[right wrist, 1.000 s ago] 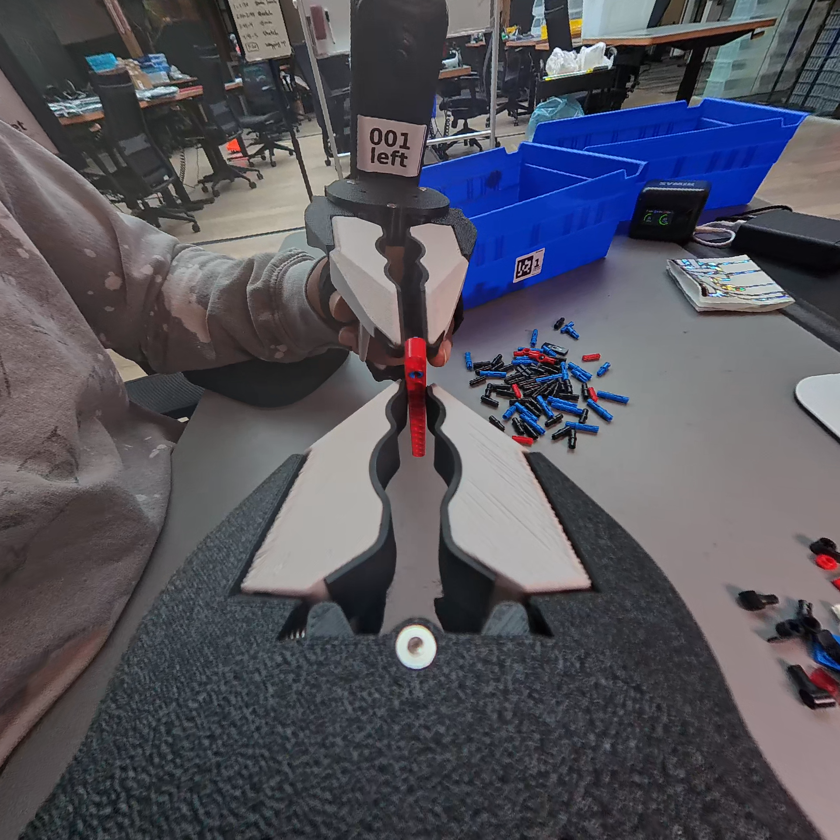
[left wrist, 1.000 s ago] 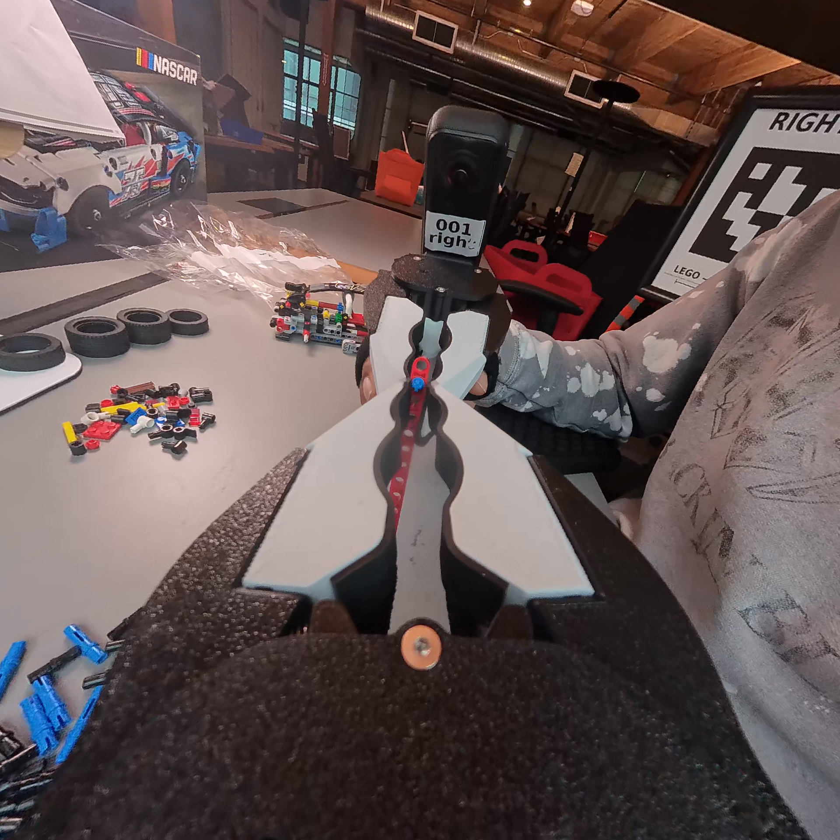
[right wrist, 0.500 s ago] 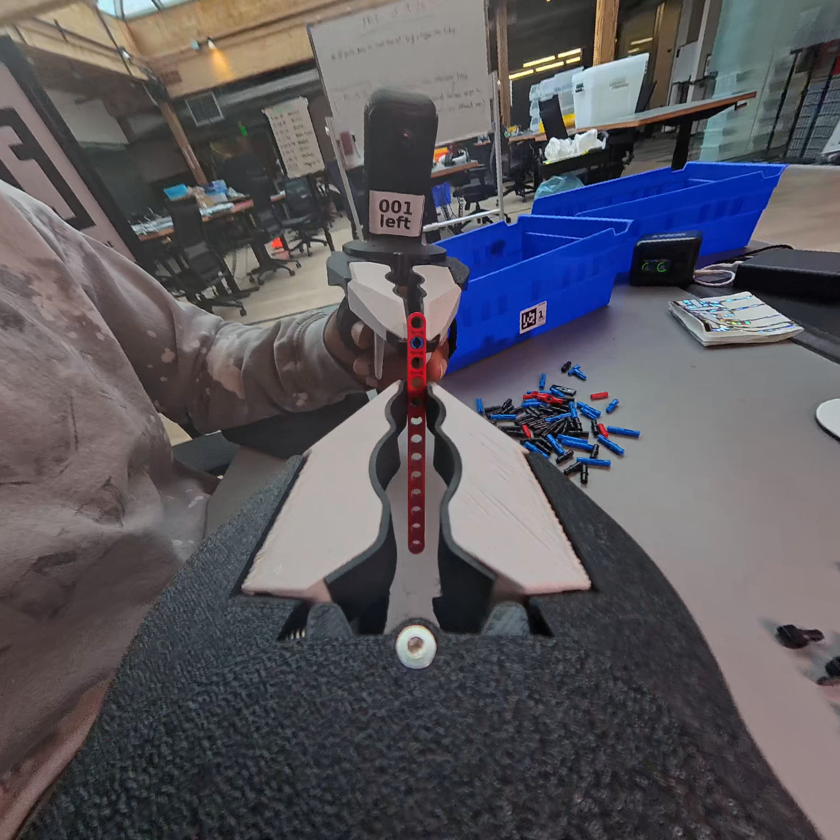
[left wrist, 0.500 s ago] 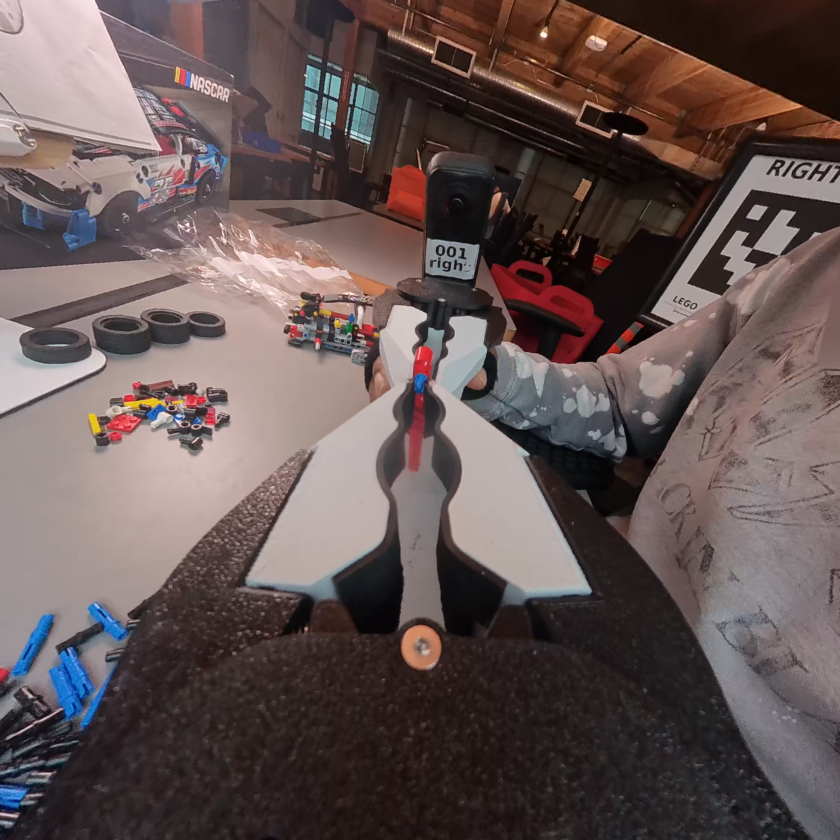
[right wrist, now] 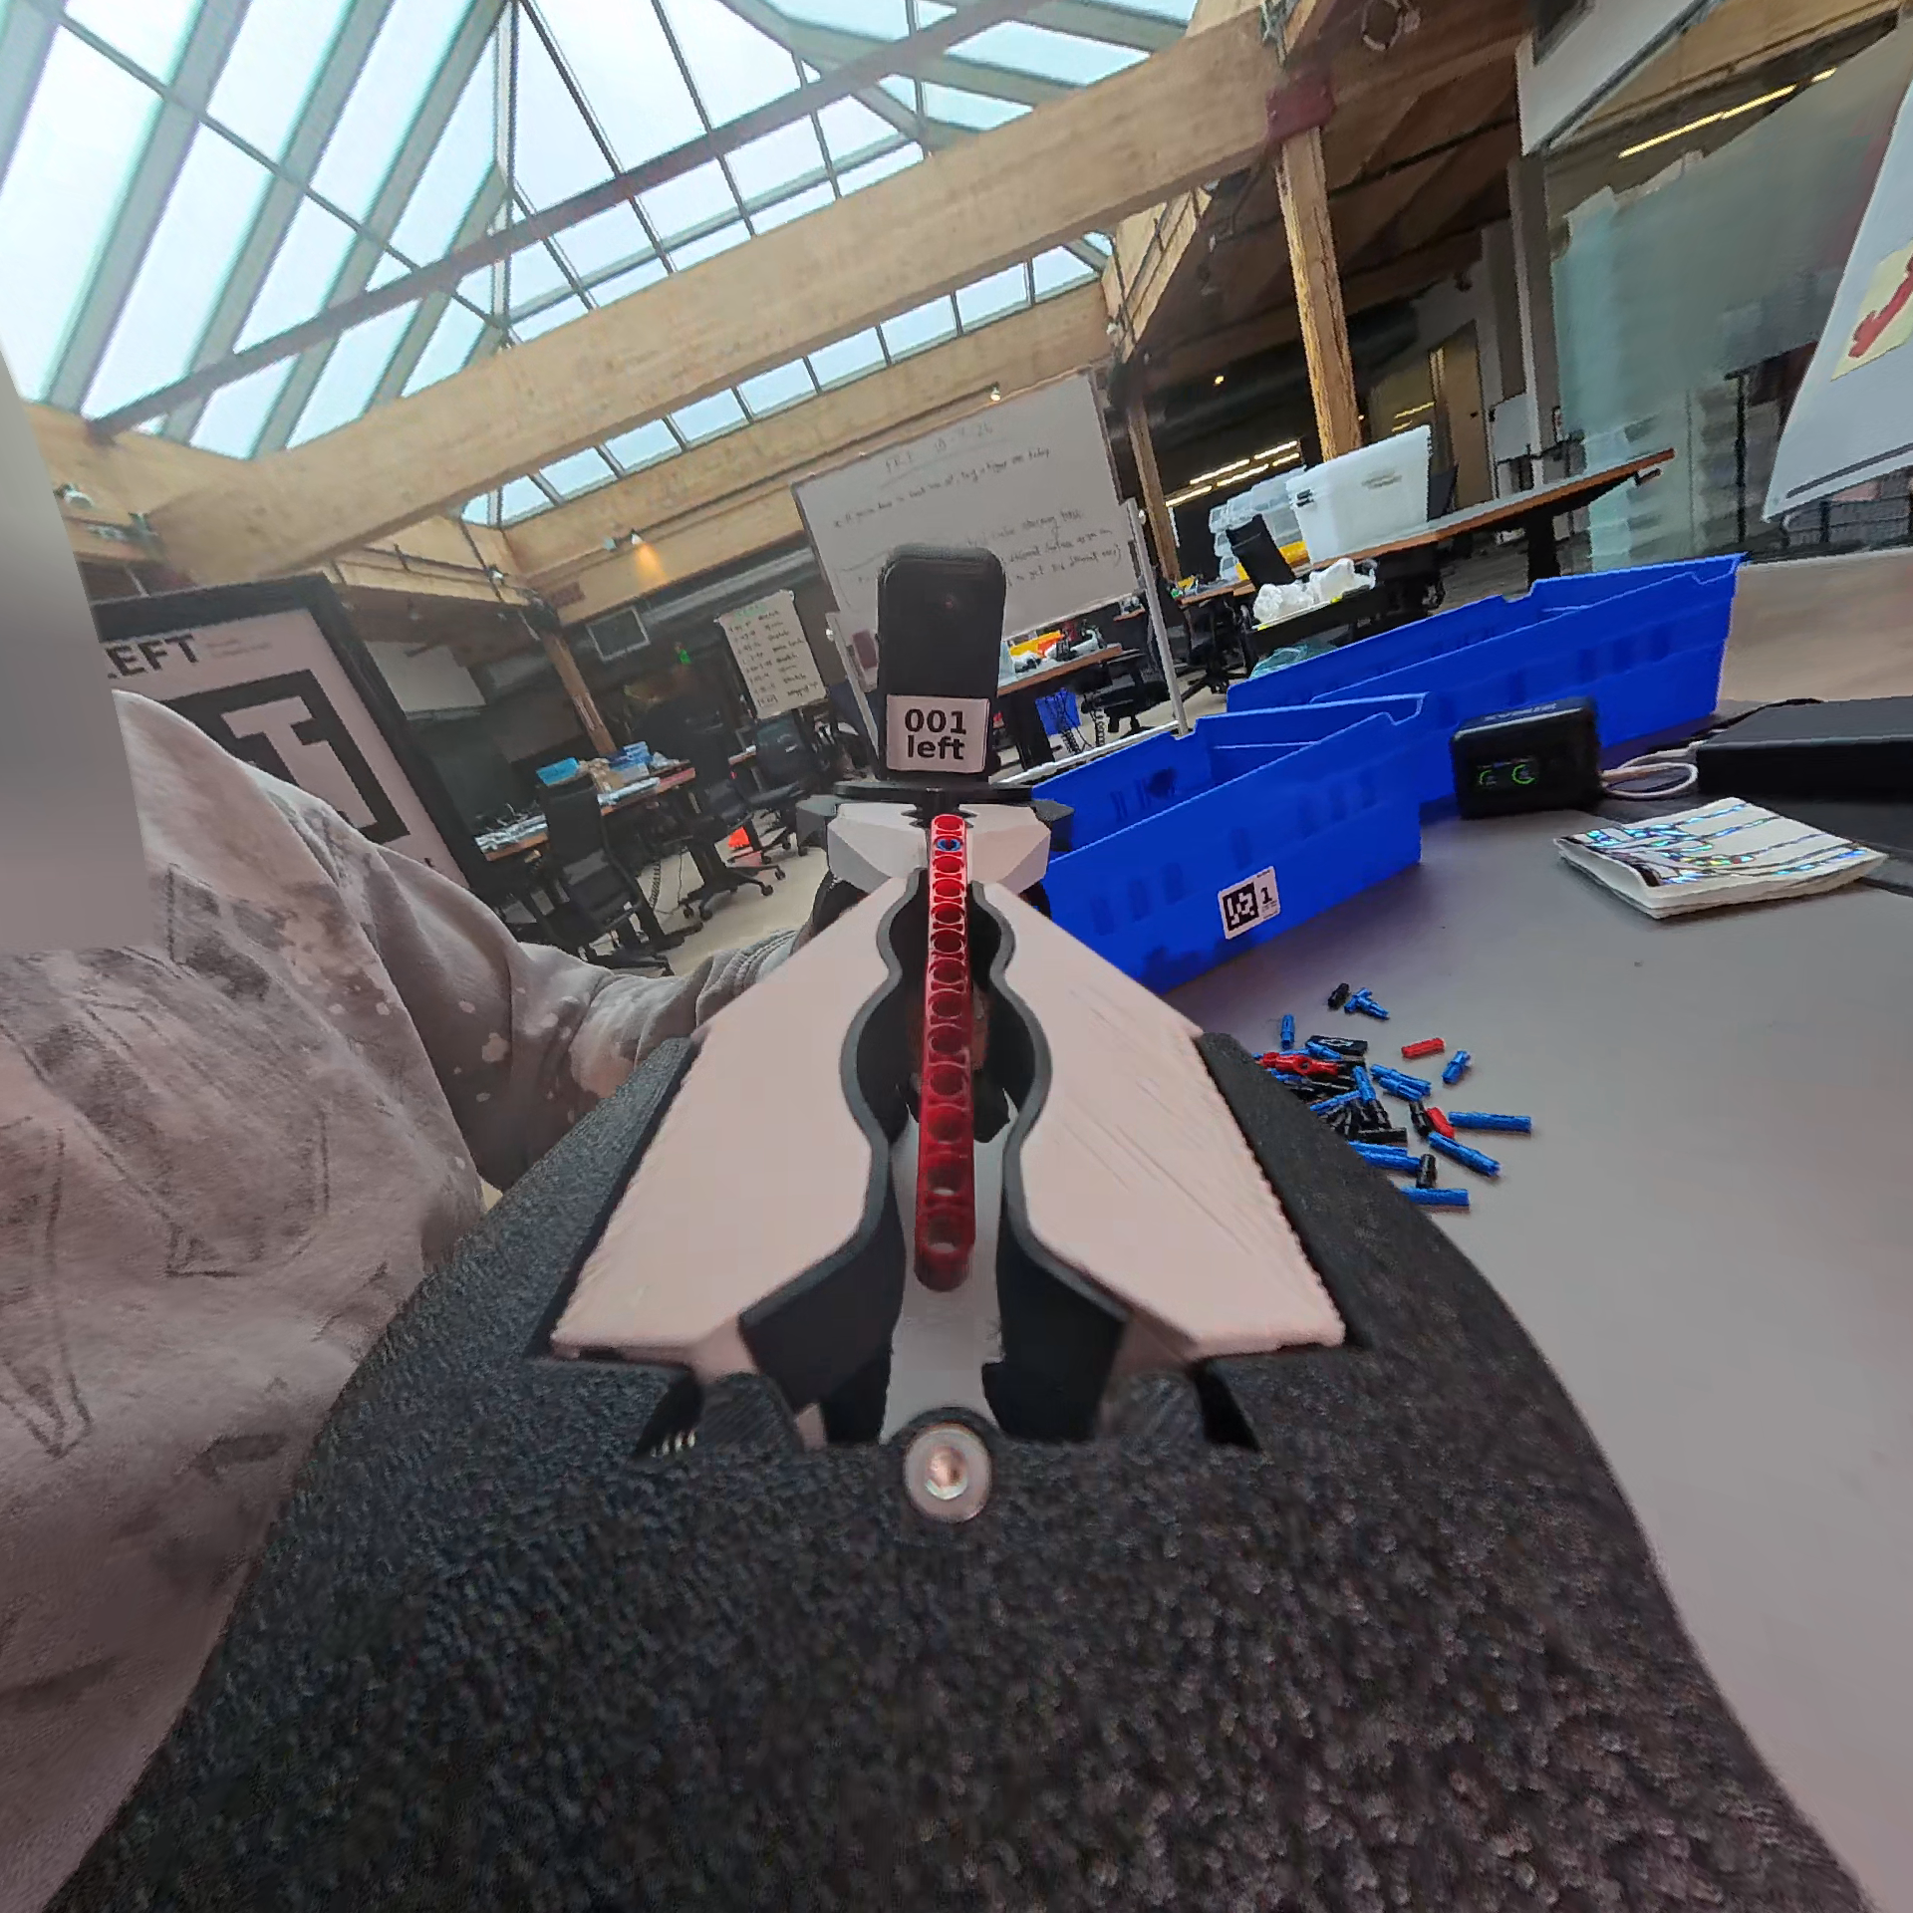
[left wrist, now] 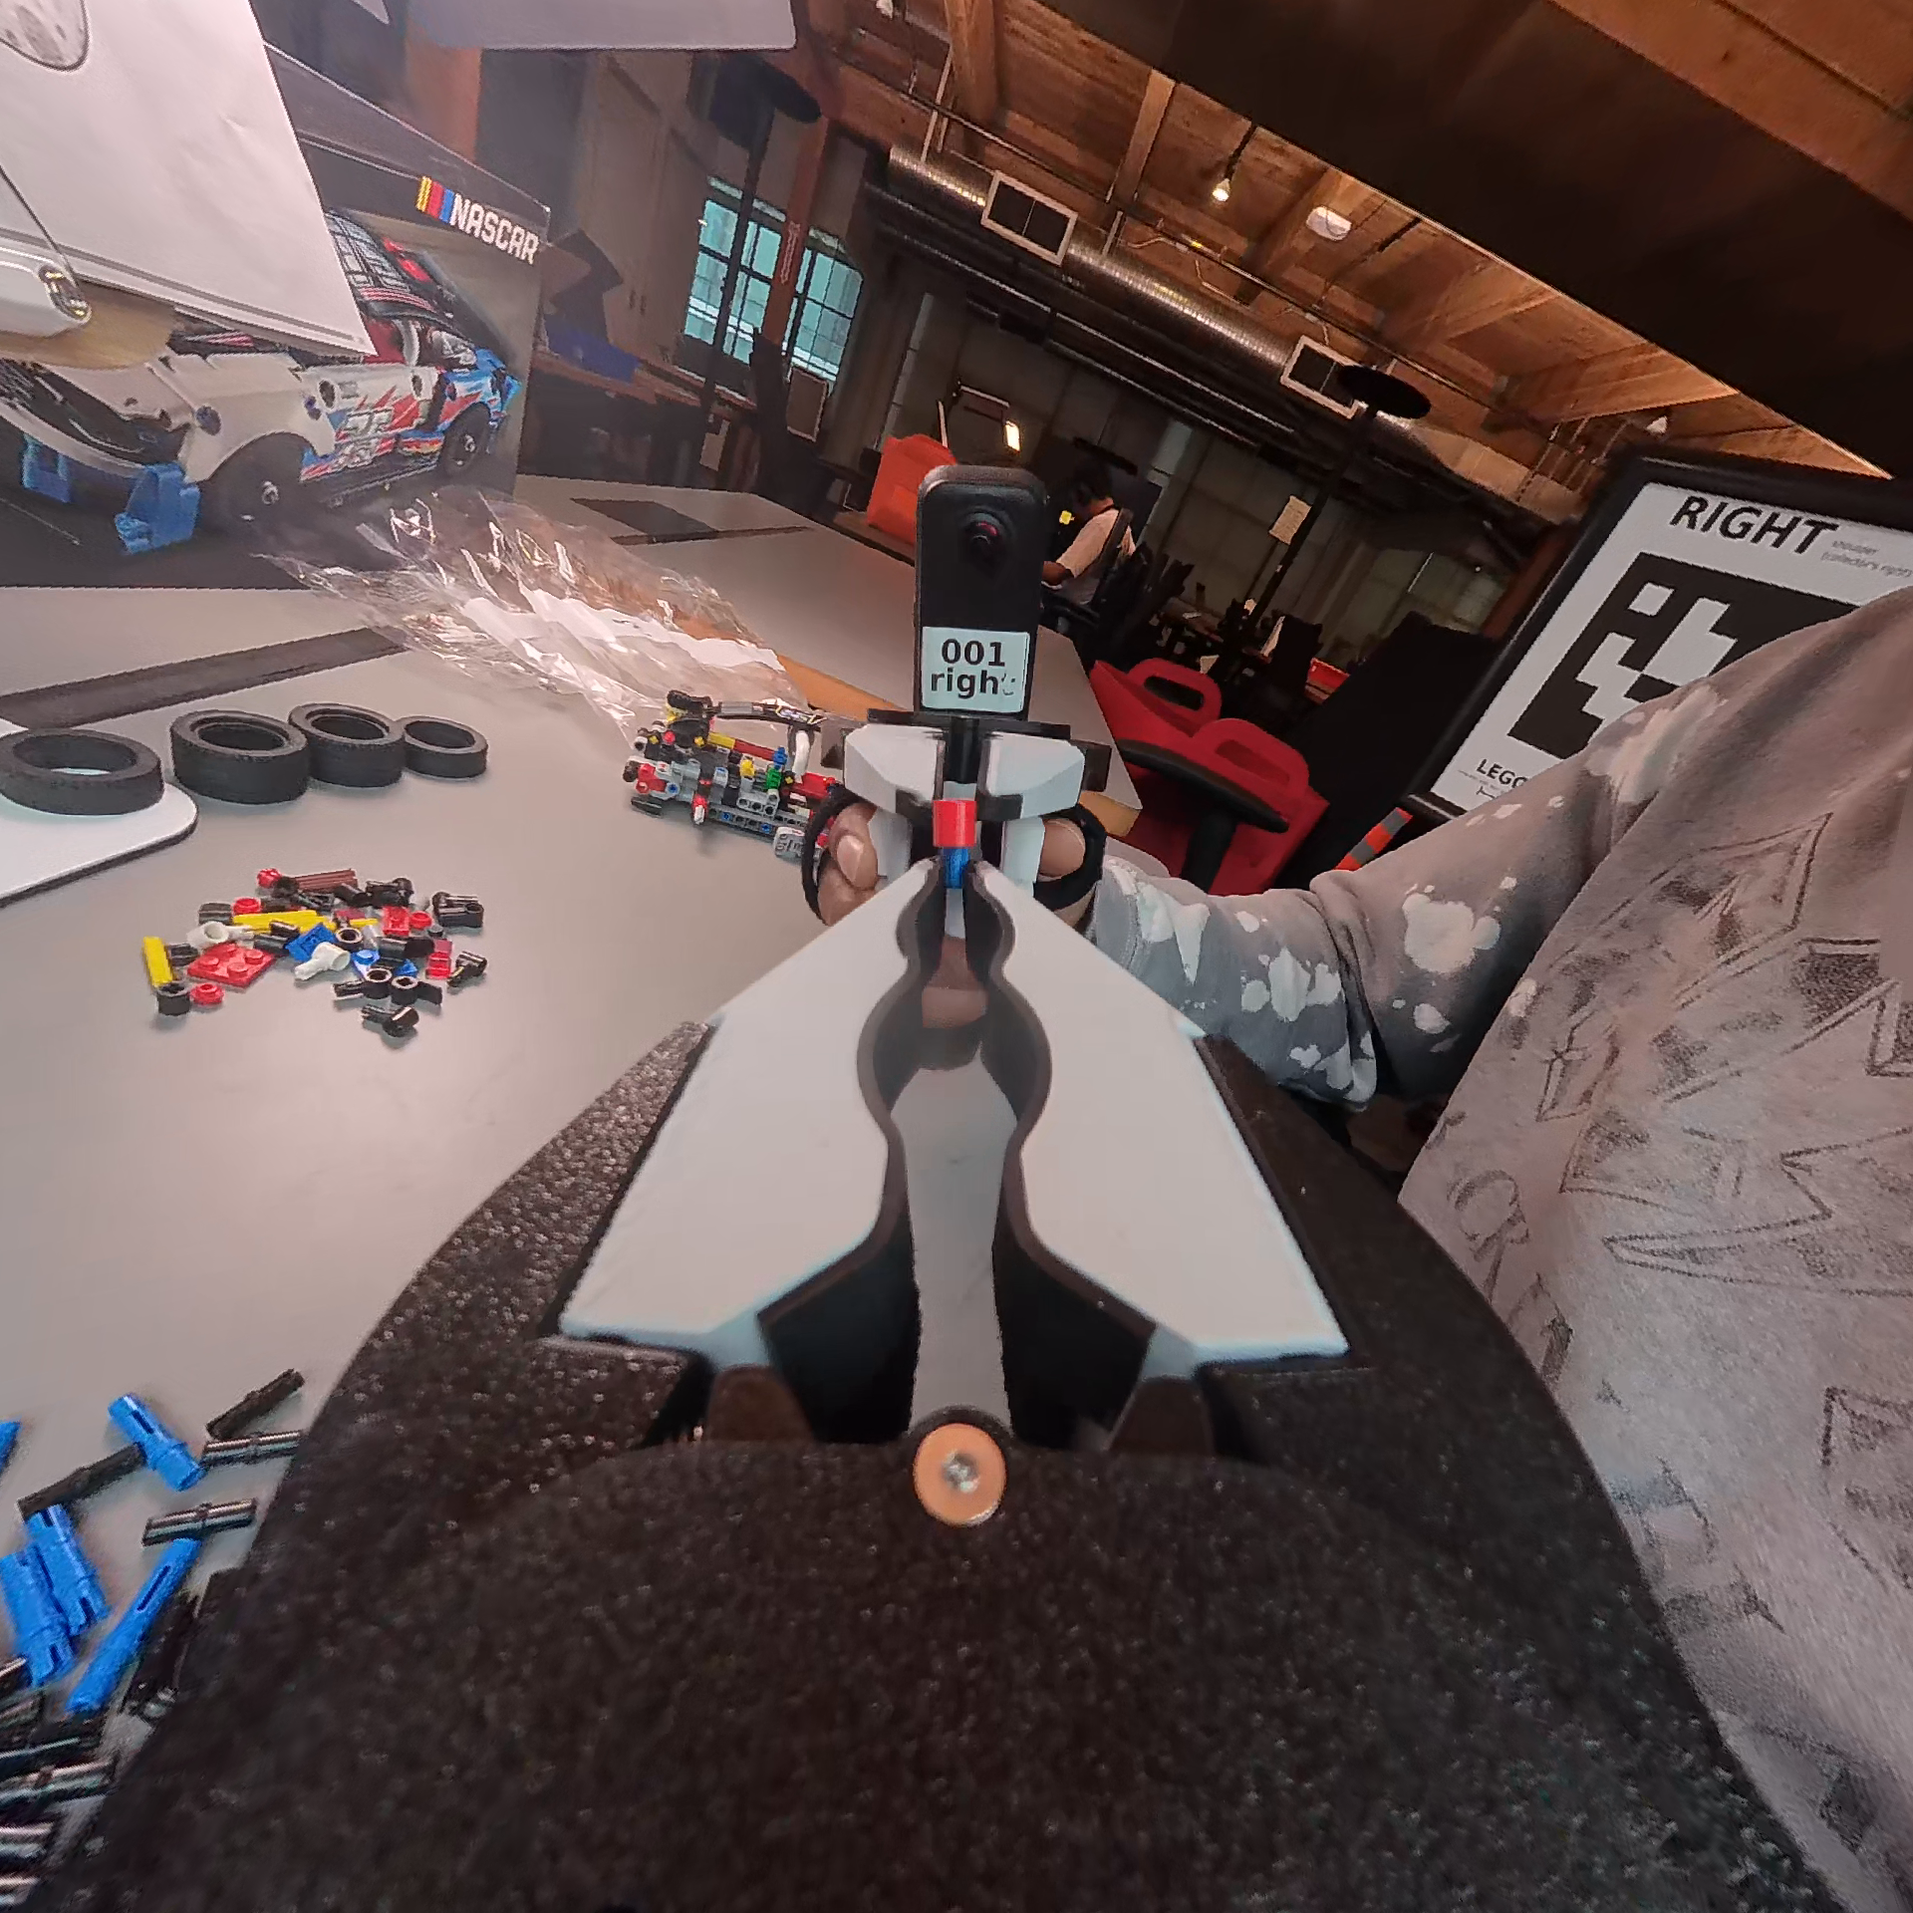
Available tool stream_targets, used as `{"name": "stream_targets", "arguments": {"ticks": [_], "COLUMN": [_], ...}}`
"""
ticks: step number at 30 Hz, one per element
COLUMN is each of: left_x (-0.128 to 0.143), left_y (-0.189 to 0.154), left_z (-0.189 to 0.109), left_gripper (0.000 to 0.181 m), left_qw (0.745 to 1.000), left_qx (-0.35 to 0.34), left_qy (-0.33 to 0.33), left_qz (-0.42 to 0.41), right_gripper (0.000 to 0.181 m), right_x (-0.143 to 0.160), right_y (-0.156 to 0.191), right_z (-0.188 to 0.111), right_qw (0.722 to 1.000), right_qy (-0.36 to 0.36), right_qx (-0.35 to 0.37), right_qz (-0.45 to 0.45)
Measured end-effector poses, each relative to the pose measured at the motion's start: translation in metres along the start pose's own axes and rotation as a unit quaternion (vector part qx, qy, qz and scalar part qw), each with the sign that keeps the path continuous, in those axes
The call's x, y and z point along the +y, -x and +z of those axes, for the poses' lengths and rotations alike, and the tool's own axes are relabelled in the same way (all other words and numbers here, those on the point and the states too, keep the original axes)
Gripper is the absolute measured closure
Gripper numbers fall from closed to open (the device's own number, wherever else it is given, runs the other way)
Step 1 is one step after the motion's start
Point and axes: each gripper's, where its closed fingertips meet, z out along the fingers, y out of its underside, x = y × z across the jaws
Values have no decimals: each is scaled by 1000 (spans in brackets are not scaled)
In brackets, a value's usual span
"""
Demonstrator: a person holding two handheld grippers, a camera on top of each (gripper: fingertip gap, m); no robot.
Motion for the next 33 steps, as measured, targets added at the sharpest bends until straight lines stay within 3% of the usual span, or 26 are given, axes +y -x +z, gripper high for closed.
{"name": "stream_targets", "arguments": {"ticks": [4, 9, 14, 17, 24, 25, 26, 27, 29, 30, 33], "left_x": [1, 22, 40, 40, 23, 22, 20, 13, 6, 9, 34], "left_y": [1, 8, 5, 4, 1, 5, 14, 23, 39, 56, 109], "left_z": [-1, -2, 6, 6, 4, 0, -10, -22, -37, -43, -69], "left_gripper": [180, 180, 181, 180, 181, 181, 180, 180, 181, 181, 180], "left_qw": [1000, 995, 988, 988, 996, 995, 994, 995, 990, 979, 917], "left_qx": [-4, -33, -32, -29, -15, -25, -48, -64, -112, -169, -340], "left_qy": [4, 82, 131, 132, 80, 80, 79, 63, 66, 91, 182], "left_qz": [3, 52, 72, 71, 43, 48, 51, 42, 48, 70, 97], "right_gripper": [176, 174, 172, 175, 175, 175, 176, 176, 175, 175, 175], "right_x": [0, 41, 53, 51, 29, 6, -28, -48, -44, -39, -11], "right_y": [-1, -8, -2, -1, 2, -1, -8, -17, -27, -27, -35], "right_z": [1, -7, -6, -6, -2, -10, -30, -50, -56, -50, -31], "right_qw": [1000, 985, 977, 977, 995, 999, 998, 996, 995, 995, 993], "right_qy": [-11, 153, 185, 180, 85, 20, -58, -91, -45, -37, 21], "right_qx": [-7, 26, 16, 13, -16, -12, -12, 13, 70, 74, 98], "right_qz": [16, -77, -109, -115, -56, -35, 0, -14, -60, -59, -61]}}
